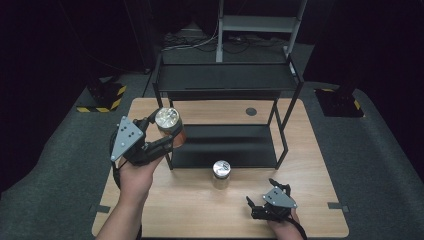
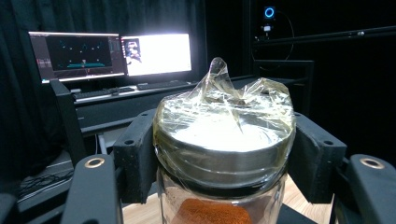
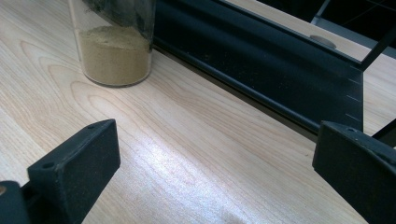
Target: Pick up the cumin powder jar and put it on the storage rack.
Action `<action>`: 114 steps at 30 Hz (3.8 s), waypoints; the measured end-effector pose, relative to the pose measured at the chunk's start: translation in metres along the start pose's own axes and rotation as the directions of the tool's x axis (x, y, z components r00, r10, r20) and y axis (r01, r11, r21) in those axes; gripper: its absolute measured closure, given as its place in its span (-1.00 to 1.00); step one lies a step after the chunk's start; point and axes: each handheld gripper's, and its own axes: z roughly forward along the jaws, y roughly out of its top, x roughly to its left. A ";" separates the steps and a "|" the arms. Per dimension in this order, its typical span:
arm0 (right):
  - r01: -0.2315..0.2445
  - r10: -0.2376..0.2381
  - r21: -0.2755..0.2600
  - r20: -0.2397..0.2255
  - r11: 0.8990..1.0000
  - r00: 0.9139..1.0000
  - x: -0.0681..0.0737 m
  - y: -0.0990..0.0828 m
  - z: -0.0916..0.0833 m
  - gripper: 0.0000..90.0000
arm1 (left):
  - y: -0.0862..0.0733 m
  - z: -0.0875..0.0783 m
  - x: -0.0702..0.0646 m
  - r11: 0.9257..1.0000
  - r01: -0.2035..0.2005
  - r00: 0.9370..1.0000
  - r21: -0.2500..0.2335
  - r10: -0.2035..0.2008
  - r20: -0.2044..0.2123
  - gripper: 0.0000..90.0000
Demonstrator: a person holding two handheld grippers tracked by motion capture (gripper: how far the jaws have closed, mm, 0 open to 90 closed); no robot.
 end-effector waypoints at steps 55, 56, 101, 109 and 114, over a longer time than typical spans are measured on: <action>-0.009 0.009 -0.019 -0.004 1.000 1.000 -0.001 -0.004 -0.002 -1.00 | 0.071 0.112 0.010 1.000 -0.002 0.995 -0.028 0.000 -0.096 -0.24; -0.010 0.009 -0.019 -0.006 1.000 1.000 -0.001 -0.004 -0.002 -1.00 | 0.071 0.115 0.011 1.000 0.002 0.995 -0.026 -0.005 -0.100 -0.24; -0.004 0.004 -0.026 -0.014 1.000 1.000 -0.002 -0.005 -0.002 -1.00 | 0.065 0.160 0.023 0.998 0.054 0.992 0.027 -0.051 -0.114 -0.25; -0.006 0.006 -0.028 -0.013 1.000 1.000 -0.002 -0.005 -0.003 -1.00 | 0.066 0.160 0.022 0.997 0.067 0.990 0.035 -0.063 -0.123 -0.40; -0.005 0.004 -0.028 -0.014 1.000 1.000 -0.002 -0.005 -0.003 -1.00 | 0.068 0.159 0.016 0.996 0.074 0.985 0.054 -0.064 -0.157 -0.83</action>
